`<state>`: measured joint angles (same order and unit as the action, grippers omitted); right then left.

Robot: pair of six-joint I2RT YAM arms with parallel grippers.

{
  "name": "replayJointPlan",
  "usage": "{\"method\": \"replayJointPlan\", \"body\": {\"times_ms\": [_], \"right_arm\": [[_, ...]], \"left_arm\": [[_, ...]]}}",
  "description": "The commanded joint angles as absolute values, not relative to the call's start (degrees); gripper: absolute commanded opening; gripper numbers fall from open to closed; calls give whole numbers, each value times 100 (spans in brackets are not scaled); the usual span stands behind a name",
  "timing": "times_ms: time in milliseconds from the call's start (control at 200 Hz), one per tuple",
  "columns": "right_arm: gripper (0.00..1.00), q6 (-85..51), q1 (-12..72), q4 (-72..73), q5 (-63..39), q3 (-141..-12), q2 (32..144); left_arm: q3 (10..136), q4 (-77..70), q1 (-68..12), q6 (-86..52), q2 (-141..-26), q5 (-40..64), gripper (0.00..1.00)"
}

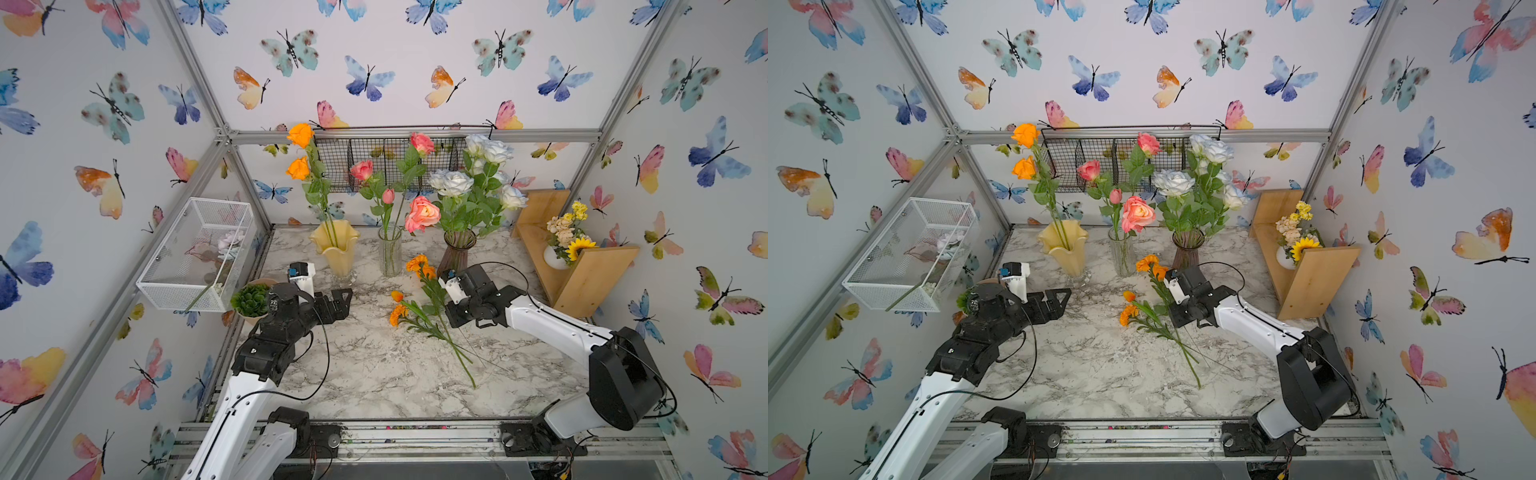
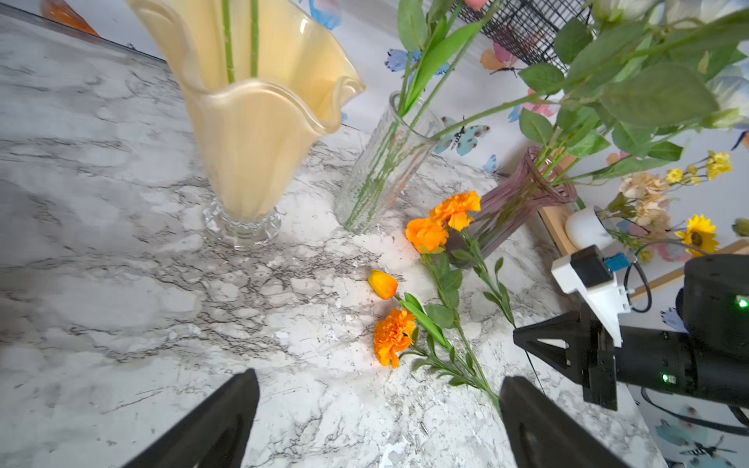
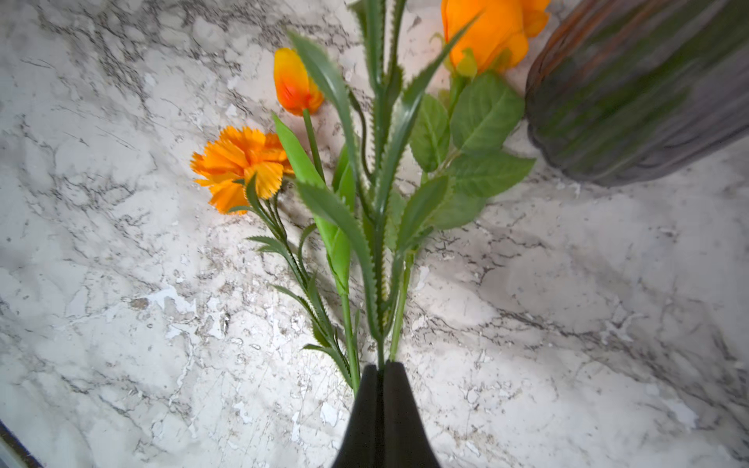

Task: Arrange the flowers in different vases according to their colors
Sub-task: Pick up the flower at the center of the board.

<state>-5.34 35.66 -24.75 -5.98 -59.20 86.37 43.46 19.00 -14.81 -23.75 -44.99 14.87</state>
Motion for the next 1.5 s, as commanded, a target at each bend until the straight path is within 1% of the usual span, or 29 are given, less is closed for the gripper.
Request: {"method": "replayJointPlan", "body": {"times_ms": [0, 180, 305, 511, 596, 616, 691, 771, 896, 1076, 1176, 1271, 1326, 1416, 1452, 1477, 1497], "right_arm": [[2, -361, 3702, -2536, -716, -6140, 8444], [2, -506, 4130, -2492, -1356, -6609, 8341], [2, -609, 4593, -2473, -1209, -6855, 8434], [2, -760, 4914, -2339, -1142, -7027, 8456], [2, -797, 4978, -2265, -1134, -7049, 8404], [2, -806, 4987, -2245, -1146, -7048, 8388], [2, -828, 5017, -2191, -1177, -7053, 8344], [2, -840, 5043, -2171, -1177, -7058, 8308], [2, -830, 5054, -2162, -1186, -7044, 8273], [2, -868, 5071, -2022, -1243, -6970, 8170], [2, -860, 5080, -2021, -1263, -6946, 8150], [2, -861, 5080, -2013, -1289, -6909, 8113], [2, -852, 5081, -2004, -1289, -6884, 8082], [2, -833, 5080, -1995, -1284, -6830, 8051], [2, -830, 5080, -1995, -1300, -6820, 8042], [2, -830, 5080, -2000, -1284, -6820, 8035], [5, -827, 5080, -2004, -1285, -6820, 8033]], "left_arm": [[4207, 1239, -1849, -2888, -4649, 1927, 99], [4184, 297, -2670, -3491, -5202, 1622, 99], [4496, -149, -2958, -3777, -5798, 1607, 99], [4798, -392, -3120, -3958, -6406, 1387, 100], [4769, -548, -3120, -4049, -6473, 1361, 93], [4757, -595, -3120, -4072, -6482, 1370, 90], [4763, -671, -3120, -4127, -6512, 1368, 72], [4771, -687, -3121, -4165, -6509, 1317, 59], [4771, -707, -3120, -4192, -6512, 1274, 49], [4711, -862, -3120, -4285, -6632, 1365, 48], [4702, -921, -3120, -4305, -6675, 1370, 42], [4728, -897, -3120, -4281, -6705, 1334, 30], [4771, -812, -3120, -4252, -6689, 1273, 21], [4833, -684, -3120, -4194, -6626, 1161, 9], [4887, -620, -3120, -4150, -6590, 1136, 0], [4928, -552, -3120, -4111, -6573, 1112, 0], [4965, -500, -3120, -4086, -6546, 1091, 0]]}}
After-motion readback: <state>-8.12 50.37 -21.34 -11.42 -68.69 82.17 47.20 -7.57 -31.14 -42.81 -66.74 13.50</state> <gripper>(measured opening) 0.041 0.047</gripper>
